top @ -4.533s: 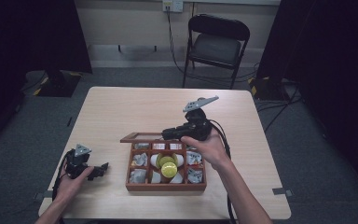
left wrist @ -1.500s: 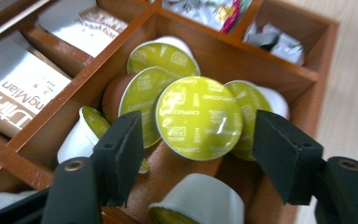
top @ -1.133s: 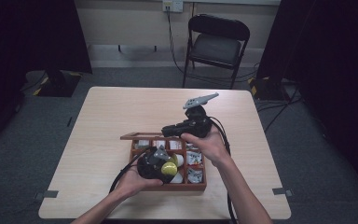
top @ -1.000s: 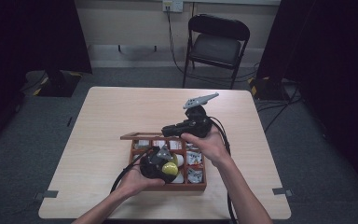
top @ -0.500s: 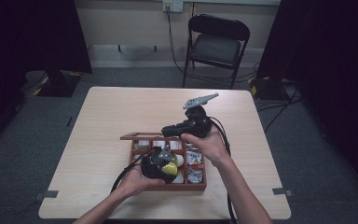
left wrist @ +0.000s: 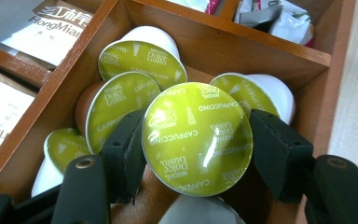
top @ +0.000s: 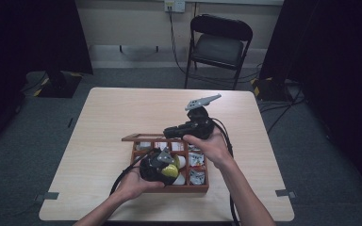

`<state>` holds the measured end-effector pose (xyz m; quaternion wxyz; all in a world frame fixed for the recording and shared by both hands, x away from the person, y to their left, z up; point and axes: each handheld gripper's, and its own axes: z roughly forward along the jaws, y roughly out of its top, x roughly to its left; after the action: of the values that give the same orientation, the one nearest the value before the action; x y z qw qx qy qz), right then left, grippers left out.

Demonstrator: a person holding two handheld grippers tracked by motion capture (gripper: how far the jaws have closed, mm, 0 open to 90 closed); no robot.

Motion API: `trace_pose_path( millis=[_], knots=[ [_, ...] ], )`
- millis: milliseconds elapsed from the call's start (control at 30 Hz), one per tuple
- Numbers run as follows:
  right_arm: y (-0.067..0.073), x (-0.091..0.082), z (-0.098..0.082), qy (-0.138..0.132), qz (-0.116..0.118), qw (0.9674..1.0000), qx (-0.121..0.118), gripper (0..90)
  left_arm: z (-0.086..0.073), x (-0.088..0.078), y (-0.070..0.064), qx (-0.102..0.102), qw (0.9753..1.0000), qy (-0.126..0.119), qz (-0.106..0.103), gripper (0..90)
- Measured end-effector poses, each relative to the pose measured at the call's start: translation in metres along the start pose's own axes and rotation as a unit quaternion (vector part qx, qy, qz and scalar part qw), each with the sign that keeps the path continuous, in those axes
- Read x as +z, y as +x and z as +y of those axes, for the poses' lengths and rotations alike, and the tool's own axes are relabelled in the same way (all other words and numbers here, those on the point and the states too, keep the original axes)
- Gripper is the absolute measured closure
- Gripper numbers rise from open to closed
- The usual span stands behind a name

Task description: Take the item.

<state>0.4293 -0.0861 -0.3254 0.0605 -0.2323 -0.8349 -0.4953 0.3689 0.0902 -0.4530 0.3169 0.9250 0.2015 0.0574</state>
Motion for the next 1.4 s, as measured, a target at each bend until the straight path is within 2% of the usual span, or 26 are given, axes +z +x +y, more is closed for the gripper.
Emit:
trace_pose_path(
  millis=[100,167,200,333,367,467,500,567,700,800,867,900,967,1167,1200,1400],
  knots=[
    [0.000,0.000,0.000,0.000,0.000,1.0000,0.000,82.1,-0.001,-0.005,-0.001,-0.007,0.9999,-0.008,0.001,39.0],
    [0.000,0.000,0.000,0.000,0.000,1.0000,0.001,82.1,-0.002,-0.009,0.000,-0.008,0.9999,-0.010,-0.007,39.0],
    [0.000,0.000,0.000,0.000,0.000,1.0000,0.001,82.1,-0.003,-0.010,-0.001,-0.017,0.9997,-0.018,-0.009,39.0],
    [0.000,0.000,0.000,0.000,0.000,1.0000,0.002,82.1,-0.005,-0.016,-0.003,-0.006,0.9998,-0.019,-0.009,39.0],
    [0.000,0.000,0.000,0.000,0.001,1.0000,0.002,82.1,-0.006,-0.018,-0.005,-0.017,0.9994,-0.027,-0.015,39.0],
    [0.000,0.000,0.000,0.000,0.001,1.0000,0.002,82.1,-0.008,-0.023,-0.007,-0.011,0.9993,-0.033,-0.013,39.0],
    [0.000,0.000,0.000,0.000,0.001,1.0000,0.002,82.1,-0.008,-0.026,-0.007,-0.007,0.9995,-0.028,-0.015,39.0],
    [0.000,0.000,-0.001,0.001,0.001,1.0000,0.002,82.1,-0.010,-0.033,-0.008,-0.007,0.9990,-0.042,-0.013,39.1],
    [0.000,0.000,-0.001,0.000,0.001,1.0000,0.002,82.0,-0.012,-0.039,-0.008,-0.007,0.9990,-0.043,-0.014,39.1],
    [0.000,0.000,-0.001,0.001,0.001,1.0000,0.003,82.1,-0.016,-0.044,-0.008,-0.019,0.9978,-0.063,-0.010,39.1],
    [0.000,0.000,-0.001,0.000,0.001,1.0000,0.003,82.1,-0.019,-0.046,-0.009,-0.012,0.9983,-0.056,-0.007,39.1],
    [0.000,0.000,-0.001,0.000,0.001,1.0000,0.003,82.1,-0.021,-0.047,-0.010,-0.017,0.9980,-0.060,-0.013,39.1],
    [0.000,0.000,-0.001,0.001,0.001,1.0000,0.003,82.1,-0.023,-0.050,-0.009,-0.016,0.9981,-0.060,-0.010,39.1],
    [0.000,0.000,-0.001,0.001,0.002,1.0000,0.003,82.1,-0.032,-0.062,-0.004,-0.038,0.9967,-0.072,0.001,39.1],
    [0.000,0.000,-0.001,0.001,0.002,1.0000,0.003,82.1,-0.034,-0.064,-0.002,-0.041,0.9968,-0.069,0.001,39.1],
    [0.000,0.000,-0.001,0.000,0.002,1.0000,0.003,82.1,-0.042,-0.079,0.006,-0.053,0.9947,-0.088,0.008,39.1]
  ],
)
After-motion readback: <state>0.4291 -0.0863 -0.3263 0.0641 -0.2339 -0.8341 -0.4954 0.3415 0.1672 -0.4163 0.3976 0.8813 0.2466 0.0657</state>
